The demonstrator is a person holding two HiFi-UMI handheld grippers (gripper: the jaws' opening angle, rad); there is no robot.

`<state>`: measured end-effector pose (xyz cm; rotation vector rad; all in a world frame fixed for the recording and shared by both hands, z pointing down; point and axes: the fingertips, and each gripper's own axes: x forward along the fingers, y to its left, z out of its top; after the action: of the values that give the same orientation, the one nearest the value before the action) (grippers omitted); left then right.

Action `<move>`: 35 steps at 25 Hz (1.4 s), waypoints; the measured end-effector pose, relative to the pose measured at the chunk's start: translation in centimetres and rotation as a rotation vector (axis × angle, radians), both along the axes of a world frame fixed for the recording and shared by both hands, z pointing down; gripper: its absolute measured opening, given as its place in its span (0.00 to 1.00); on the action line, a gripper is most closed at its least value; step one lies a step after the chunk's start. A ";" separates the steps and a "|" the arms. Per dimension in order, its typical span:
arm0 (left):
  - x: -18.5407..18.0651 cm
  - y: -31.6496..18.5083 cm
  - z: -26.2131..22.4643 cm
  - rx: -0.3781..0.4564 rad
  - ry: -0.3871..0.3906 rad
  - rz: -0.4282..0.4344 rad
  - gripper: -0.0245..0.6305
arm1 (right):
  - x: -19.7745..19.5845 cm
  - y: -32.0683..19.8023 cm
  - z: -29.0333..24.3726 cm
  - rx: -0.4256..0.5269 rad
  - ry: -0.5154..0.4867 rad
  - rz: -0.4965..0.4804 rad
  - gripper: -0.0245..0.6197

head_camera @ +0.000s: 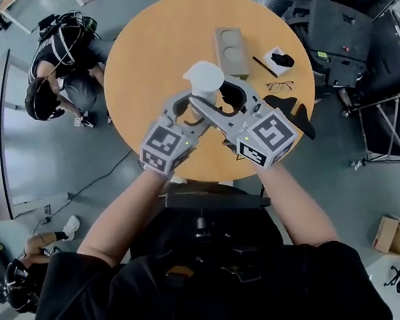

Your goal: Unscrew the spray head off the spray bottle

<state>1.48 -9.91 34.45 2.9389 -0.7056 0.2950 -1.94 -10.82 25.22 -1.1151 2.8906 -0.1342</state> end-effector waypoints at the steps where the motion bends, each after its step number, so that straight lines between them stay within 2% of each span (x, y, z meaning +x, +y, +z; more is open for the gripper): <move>1: 0.0 0.4 -0.2 0.007 0.007 0.041 0.50 | -0.2 0.4 -0.2 0.011 -0.005 -0.045 0.41; 6: 0.1 2.4 -1.3 0.036 0.032 0.247 0.50 | -0.5 2.5 -1.4 0.043 -0.009 -0.259 0.41; 9: 0.2 3.1 -1.7 0.038 0.047 0.325 0.50 | -0.6 3.1 -2.0 0.065 -0.006 -0.329 0.40; 14: 0.4 2.5 -0.9 0.038 0.058 0.299 0.50 | 0.1 2.5 -3.7 0.087 -0.049 -0.320 0.40; 22: 0.6 2.2 -0.1 0.021 0.075 0.277 0.50 | 0.4 2.0 -6.4 0.113 -0.053 -0.303 0.40; 35: -0.8 0.6 3.6 0.009 0.005 0.217 0.51 | 1.2 2.0 -13.0 0.205 -0.068 -0.275 0.40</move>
<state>0.68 -9.32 38.06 3.0263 -0.3870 0.3029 -0.75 -8.82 12.25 -0.6656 2.9000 0.1122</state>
